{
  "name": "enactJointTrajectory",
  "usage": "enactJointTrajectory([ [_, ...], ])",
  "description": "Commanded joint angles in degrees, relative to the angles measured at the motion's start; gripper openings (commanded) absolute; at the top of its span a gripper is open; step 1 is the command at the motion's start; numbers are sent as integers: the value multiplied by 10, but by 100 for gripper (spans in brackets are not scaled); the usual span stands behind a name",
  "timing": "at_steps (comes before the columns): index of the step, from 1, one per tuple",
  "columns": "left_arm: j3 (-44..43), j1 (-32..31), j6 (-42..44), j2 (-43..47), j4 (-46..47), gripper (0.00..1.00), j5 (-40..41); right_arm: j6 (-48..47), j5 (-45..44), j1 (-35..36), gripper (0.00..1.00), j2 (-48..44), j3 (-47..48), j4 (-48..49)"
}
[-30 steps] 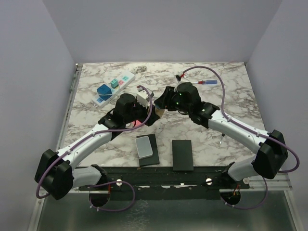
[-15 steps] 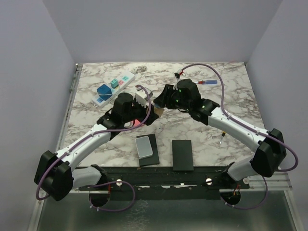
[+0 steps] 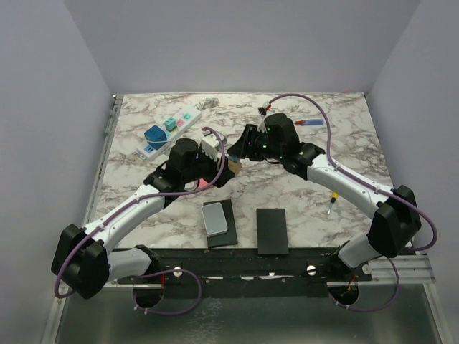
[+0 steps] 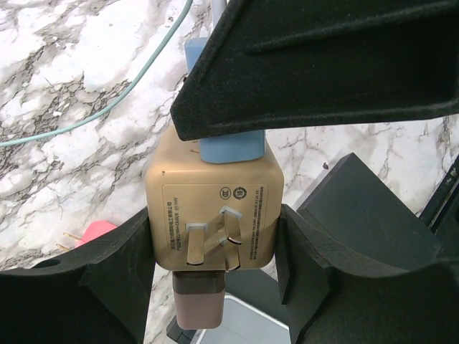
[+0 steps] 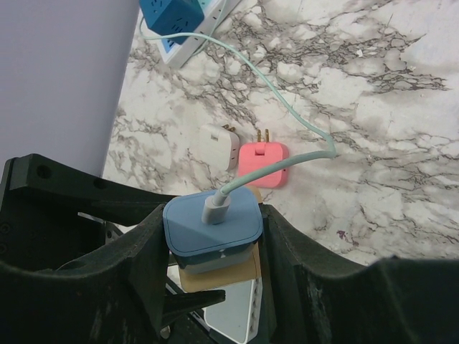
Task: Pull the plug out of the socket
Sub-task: Remove the plug from the socket.
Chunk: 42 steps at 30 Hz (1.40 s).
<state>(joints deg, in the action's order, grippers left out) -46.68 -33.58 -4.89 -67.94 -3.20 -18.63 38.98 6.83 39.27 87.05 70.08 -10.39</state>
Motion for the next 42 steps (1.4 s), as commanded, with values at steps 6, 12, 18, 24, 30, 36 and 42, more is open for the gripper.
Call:
enactJointTrajectory([
  [6,-11,-7,-12,-6,16,0,-25,2,-1,-6,1,1,-4,19],
  [12,-15,3,-25,-18,13,0,-21,9,-34,12,1,-16,-20,27],
  [18,-17,17,-33,-22,14,0,-31,11,-66,43,1,-27,-27,27],
  [24,-18,26,-39,-26,14,0,-41,7,-91,65,1,-17,-17,21],
  [30,-16,28,-35,-22,14,0,-43,5,-110,65,1,-18,-16,15],
  [36,-14,28,-21,-14,16,0,-59,-1,-105,58,0,-14,2,2],
  [42,-12,27,-13,-7,16,0,-74,3,-56,32,1,-1,5,10],
])
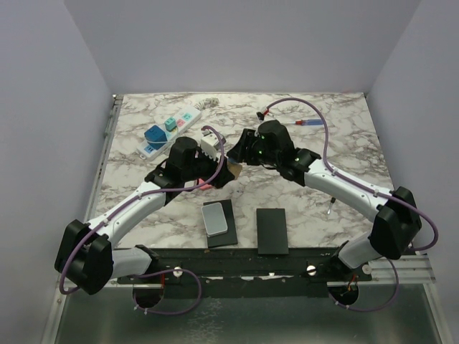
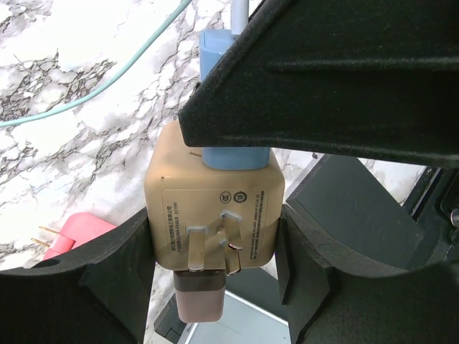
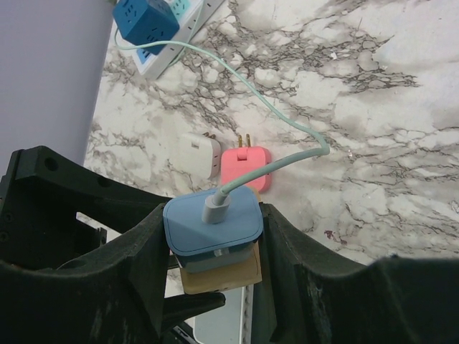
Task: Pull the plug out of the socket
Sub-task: Remove the plug from the socket.
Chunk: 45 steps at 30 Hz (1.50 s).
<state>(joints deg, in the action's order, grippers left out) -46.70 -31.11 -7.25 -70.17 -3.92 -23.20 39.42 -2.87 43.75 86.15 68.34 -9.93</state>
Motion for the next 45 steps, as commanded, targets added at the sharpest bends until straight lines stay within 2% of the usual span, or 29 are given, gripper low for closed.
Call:
enactJointTrajectory([
  [1,-12,3,11,16,23,0,-32,-1,49,-18,0,12,23,6],
  [14,-12,-1,18,12,23,0,-58,5,72,-43,0,36,23,10],
  [24,-15,-1,5,2,17,0,-30,4,38,-43,1,-3,10,11],
  [31,-20,0,-3,-8,3,0,-4,13,48,-40,1,-13,6,15],
  [45,-23,10,-13,-12,1,0,2,2,-37,32,1,-2,25,-16],
])
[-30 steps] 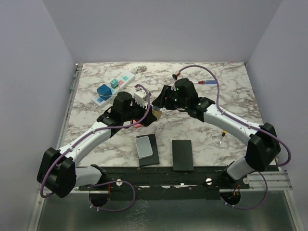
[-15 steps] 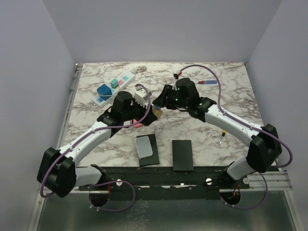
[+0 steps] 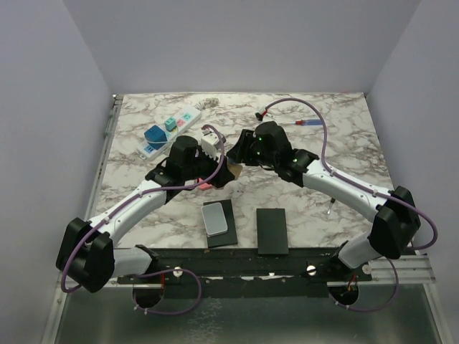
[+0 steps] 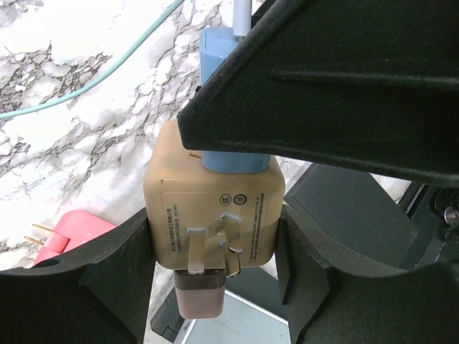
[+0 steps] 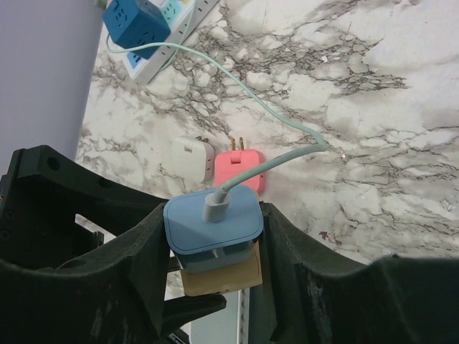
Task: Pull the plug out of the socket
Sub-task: Remove the plug from the socket.
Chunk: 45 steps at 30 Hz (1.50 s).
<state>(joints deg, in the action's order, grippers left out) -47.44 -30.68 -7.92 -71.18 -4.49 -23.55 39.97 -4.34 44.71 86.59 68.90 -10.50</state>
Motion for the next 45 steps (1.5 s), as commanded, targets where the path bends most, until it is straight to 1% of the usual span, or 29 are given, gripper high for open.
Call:
enactJointTrajectory([
  [1,-15,5,-6,-2,7,0,5,-5,-25,23,1,-6,20,-12],
  [5,-14,5,-4,-3,7,0,-1,-13,-46,21,0,-11,31,-24],
  [7,-14,5,1,-2,7,0,-12,-20,-40,13,0,-11,42,-33],
  [10,-13,5,14,5,8,0,-28,-22,-8,-8,0,-9,50,-34],
  [13,-11,4,23,11,8,0,-32,-25,20,-27,0,-2,54,-36],
  [17,-7,-5,37,15,8,0,-30,-19,79,-60,0,11,49,-34],
  [19,-5,-9,39,17,8,0,-30,-16,87,-68,0,12,42,-30],
  [26,-5,-11,40,10,7,0,-25,-20,82,-71,1,18,47,-36],
  [32,-10,-9,25,-6,1,0,-10,-12,87,-70,1,9,34,-17],
  [39,-13,-1,11,-19,1,0,-13,-5,45,-42,1,-15,13,-17],
  [45,-13,4,3,-21,1,0,-11,-3,-18,0,1,-21,10,-26],
])
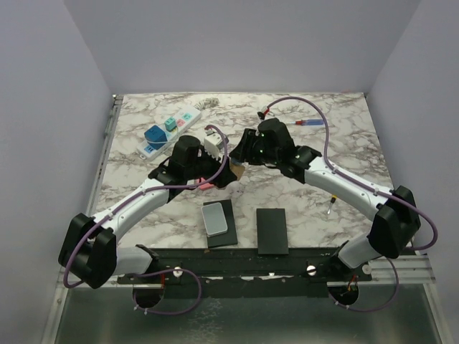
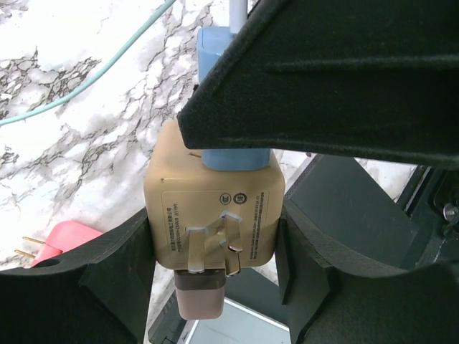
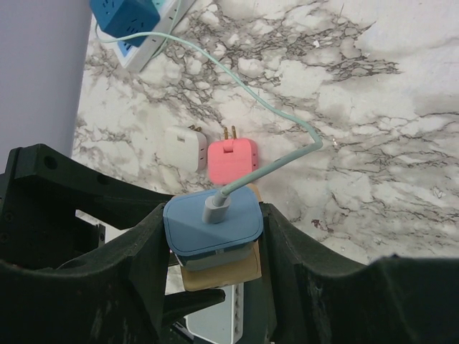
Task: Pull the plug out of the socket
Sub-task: Remove the plug from the socket.
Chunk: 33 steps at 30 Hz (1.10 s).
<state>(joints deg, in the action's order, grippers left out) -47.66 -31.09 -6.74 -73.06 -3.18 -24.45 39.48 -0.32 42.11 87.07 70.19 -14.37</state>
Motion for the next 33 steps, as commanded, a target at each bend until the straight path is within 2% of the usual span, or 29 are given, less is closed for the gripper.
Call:
enactJointTrajectory([
  [1,-10,9,-9,-3,-12,0,-3,2,-63,31,1,-25,-3,10],
  [11,-10,9,5,7,-12,0,-12,-5,-85,33,0,-19,15,-12],
  [24,-5,-6,34,24,-13,0,-19,-7,33,-55,0,15,20,-1],
  [33,-5,-7,31,22,-14,0,-5,-7,48,-60,1,19,21,4],
])
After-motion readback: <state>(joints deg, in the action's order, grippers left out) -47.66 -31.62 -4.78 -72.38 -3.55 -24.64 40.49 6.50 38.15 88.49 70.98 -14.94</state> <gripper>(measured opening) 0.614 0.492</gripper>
